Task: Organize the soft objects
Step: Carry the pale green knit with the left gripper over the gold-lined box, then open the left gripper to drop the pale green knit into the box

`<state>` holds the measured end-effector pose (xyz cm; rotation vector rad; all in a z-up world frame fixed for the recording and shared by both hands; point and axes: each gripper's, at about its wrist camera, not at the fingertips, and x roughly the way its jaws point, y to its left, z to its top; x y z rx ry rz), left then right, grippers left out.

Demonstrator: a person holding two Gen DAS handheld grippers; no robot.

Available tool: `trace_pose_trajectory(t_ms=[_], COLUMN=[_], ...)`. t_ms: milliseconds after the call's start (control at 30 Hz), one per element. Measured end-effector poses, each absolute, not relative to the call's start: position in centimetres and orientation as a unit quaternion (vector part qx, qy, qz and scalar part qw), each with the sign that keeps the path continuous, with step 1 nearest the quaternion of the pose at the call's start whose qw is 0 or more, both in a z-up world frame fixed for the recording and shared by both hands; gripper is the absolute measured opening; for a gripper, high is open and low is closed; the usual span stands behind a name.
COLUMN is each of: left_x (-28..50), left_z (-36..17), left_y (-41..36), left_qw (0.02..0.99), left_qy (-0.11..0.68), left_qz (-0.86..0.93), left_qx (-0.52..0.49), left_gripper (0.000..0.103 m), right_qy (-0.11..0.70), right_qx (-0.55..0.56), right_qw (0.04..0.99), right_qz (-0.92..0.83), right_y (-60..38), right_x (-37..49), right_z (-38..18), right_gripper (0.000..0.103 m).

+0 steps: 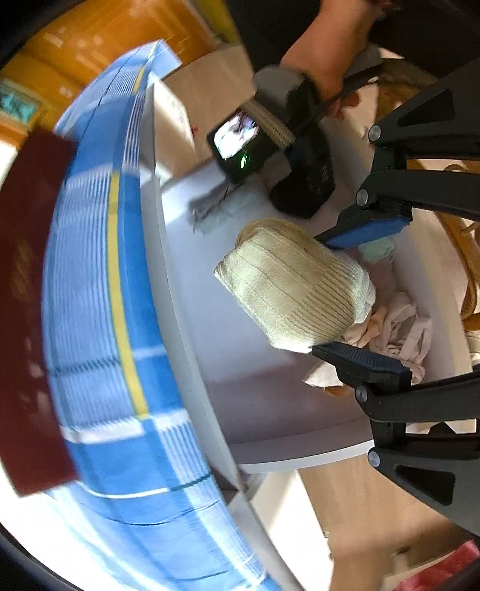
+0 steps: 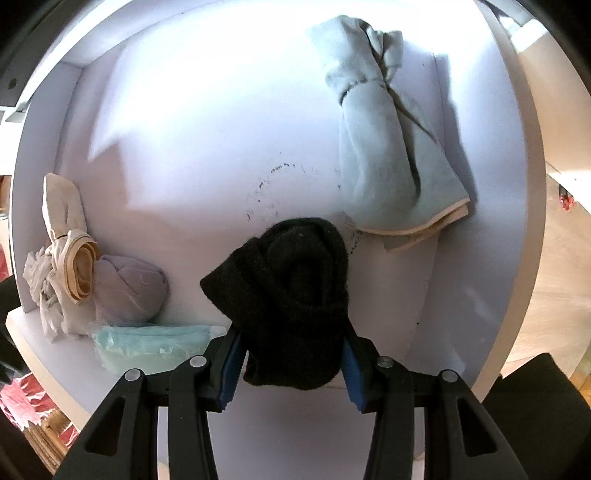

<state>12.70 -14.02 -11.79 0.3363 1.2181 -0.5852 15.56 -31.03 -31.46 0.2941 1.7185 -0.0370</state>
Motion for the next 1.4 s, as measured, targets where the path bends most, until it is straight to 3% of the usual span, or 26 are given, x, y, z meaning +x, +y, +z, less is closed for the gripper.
trace_pose_trajectory(t_ms=[300,600,833,1400], left_x=[11.9,17.7,24.7,36.8], left_z=[-2.3,4.5,5.4,0.4], left_y=[-14.6,-17.3,-19.3,-22.6], left_qw=[0.803,0.836,0.844,0.838], left_qy=[0.478,0.426,0.441,0.510], left_qz=[-0.348,-0.347,-0.303,-0.184], left_qx=[0.078,0.023,-0.036,-0.060], left_gripper=[0.051,0.051,0.051,0.051], right_qy=[0.752,0.745,0.731,0.708], right_qx=[0.146,0.176,0.228,0.310], right_qw=[0.642,0.643,0.643,0.634], right_qz=[-0.019,-0.016,-0.002,0.015], right_y=[-31.8,-33.4,-34.5,-39.5], right_x=[15.5,15.7,15.9,15.6], right_z=[-31.5,-30.5,-29.4,-26.8], right_gripper=[0.047,0.047,0.047,0.047])
